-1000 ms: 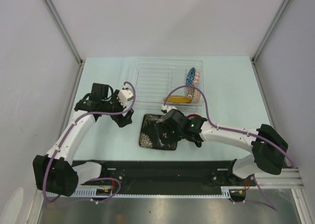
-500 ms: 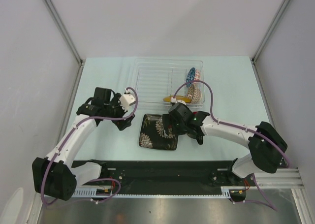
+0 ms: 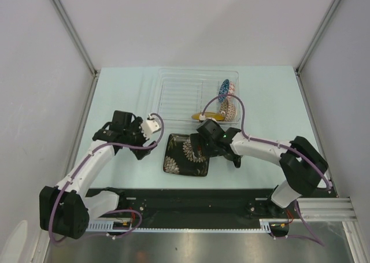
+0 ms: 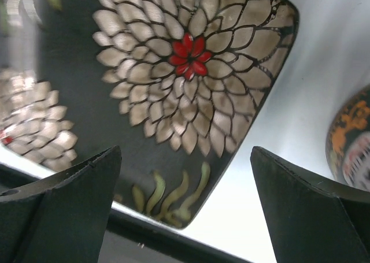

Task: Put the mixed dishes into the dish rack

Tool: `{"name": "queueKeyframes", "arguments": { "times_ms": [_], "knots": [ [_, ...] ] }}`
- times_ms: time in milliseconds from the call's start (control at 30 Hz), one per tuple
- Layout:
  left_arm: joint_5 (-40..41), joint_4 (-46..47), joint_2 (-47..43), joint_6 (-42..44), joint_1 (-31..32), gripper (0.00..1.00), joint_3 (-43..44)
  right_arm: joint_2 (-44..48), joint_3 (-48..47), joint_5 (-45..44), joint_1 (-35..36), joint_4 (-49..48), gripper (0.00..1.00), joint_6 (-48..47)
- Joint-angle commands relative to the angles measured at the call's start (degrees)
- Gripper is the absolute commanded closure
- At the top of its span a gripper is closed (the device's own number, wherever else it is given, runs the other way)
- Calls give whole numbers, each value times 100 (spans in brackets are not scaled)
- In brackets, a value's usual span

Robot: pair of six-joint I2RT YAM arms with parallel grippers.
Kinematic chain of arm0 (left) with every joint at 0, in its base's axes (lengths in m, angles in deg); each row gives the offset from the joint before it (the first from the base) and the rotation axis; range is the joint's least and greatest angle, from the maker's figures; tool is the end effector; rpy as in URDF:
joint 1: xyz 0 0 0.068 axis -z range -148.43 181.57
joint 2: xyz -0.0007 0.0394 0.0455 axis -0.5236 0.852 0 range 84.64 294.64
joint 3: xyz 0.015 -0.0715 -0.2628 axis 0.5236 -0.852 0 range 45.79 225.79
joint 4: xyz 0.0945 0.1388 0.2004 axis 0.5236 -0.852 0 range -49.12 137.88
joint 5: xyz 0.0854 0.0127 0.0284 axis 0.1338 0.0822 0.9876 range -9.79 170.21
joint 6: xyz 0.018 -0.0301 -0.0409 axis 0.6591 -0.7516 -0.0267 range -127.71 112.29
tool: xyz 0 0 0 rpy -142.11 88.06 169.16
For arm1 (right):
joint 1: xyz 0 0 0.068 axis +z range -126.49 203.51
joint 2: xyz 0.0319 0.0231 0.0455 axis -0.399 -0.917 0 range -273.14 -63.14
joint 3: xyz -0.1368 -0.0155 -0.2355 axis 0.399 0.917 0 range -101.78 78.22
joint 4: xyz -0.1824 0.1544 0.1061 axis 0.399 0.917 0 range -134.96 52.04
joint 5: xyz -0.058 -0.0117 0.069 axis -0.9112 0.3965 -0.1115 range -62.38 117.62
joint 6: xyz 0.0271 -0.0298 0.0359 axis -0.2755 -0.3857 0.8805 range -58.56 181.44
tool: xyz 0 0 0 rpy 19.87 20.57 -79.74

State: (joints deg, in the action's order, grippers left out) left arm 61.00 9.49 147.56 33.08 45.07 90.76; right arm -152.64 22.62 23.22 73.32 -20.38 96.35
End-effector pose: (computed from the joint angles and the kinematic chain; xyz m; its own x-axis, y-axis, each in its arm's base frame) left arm 0.2025 -0.0606 0.2406 -0.3529 0.7192 -0.5985 0.8298 0.5361 0.1549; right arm 0.2033 0.2365 0.1973 -0.8722 -0.1482 -0.4662 -0.2885 0.9255 0.2455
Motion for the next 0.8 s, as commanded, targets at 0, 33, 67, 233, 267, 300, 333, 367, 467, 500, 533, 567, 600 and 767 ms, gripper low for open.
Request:
{"name": "queueKeyframes", "arguments": {
  "times_ms": [0,33,67,233,267,300,333,367,467,500,533,567,600,767],
  "knots": [
    [390,271,-201,683,30,0,-374,-454,-294,62,-32,-32,0,-55],
    [400,271,-209,728,30,0,-453,-585,-320,89,-23,-32,0,-38],
    [382,288,-209,798,22,0,-489,-630,-347,89,-32,-32,0,-29],
    [391,508,-34,904,162,0,-630,-806,-417,185,-49,-137,0,41],
    [400,613,1,904,197,0,-639,-807,-417,194,-41,-164,0,50],
    [417,674,88,904,241,0,-656,-815,-417,264,-15,-242,0,68],
    [435,753,133,878,337,0,-700,-798,-417,291,3,-313,0,77],
    [443,876,177,877,373,0,-726,-806,-426,326,38,-400,0,59],
    [479,1079,344,886,496,0,-832,-911,-426,659,179,-743,0,103],
    [479,1097,379,912,513,0,-849,-964,-435,799,240,-927,0,112],
    [479,1123,458,921,522,0,-884,-1008,-461,844,284,-1007,0,112],
    [505,1149,485,965,522,0,-902,-1096,-487,871,311,-1051,0,121],
    [505,1150,511,1000,522,0,-928,-1140,-505,915,337,-1130,0,138],
    [435,967,371,1220,549,0,-1069,-1334,-663,1020,521,-1324,0,208]
  ]
}}
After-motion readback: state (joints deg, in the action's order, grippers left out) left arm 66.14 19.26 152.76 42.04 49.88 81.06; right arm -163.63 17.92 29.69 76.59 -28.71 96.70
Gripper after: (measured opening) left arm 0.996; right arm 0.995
